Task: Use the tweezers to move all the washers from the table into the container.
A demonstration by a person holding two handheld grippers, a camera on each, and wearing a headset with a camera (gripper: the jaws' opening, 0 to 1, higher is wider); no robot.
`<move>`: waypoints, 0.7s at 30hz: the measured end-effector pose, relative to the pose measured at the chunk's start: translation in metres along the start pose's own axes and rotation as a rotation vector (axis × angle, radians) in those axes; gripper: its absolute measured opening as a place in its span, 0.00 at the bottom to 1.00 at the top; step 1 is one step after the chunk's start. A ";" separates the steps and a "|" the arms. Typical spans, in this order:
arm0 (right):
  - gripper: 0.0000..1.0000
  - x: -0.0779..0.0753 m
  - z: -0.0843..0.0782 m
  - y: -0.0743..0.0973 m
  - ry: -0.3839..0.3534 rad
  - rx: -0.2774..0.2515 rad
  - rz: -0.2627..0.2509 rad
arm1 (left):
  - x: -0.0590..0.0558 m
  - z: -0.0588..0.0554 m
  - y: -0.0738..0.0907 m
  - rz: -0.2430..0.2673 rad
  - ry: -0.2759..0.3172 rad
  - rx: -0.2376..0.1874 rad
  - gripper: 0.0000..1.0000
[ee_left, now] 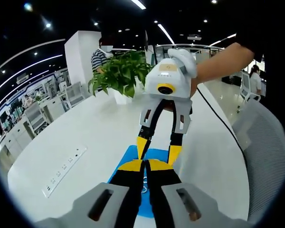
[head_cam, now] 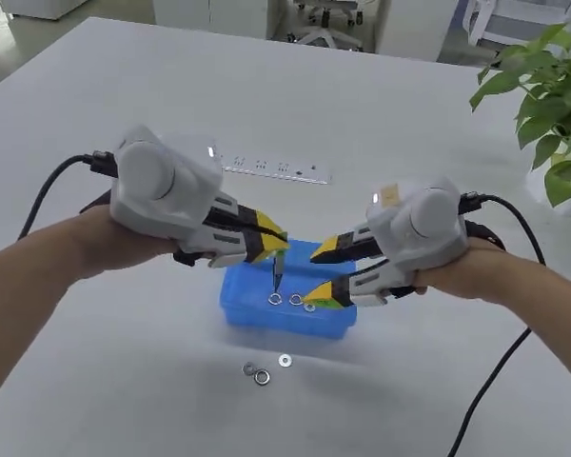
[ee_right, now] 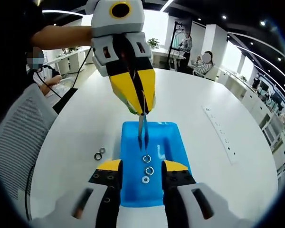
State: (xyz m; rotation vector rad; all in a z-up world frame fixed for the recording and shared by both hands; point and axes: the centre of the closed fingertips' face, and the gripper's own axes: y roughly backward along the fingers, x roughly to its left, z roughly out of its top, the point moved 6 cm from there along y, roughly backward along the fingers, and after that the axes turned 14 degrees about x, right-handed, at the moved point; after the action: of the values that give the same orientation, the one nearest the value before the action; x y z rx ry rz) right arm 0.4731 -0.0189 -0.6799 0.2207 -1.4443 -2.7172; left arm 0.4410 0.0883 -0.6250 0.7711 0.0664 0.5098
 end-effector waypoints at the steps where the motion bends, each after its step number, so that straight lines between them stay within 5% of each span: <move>1: 0.35 0.001 -0.001 0.003 -0.007 0.002 -0.004 | 0.000 0.001 0.002 -0.001 0.000 0.001 0.06; 21: 0.46 0.026 -0.021 0.034 -0.077 -0.004 -0.059 | -0.024 0.007 0.017 -0.024 -0.010 0.023 0.06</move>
State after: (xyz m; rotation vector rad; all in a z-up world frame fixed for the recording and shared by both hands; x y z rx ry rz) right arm 0.4496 -0.0582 -0.6655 0.1630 -1.4745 -2.8041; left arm 0.4147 0.0834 -0.6115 0.7945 0.0723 0.4826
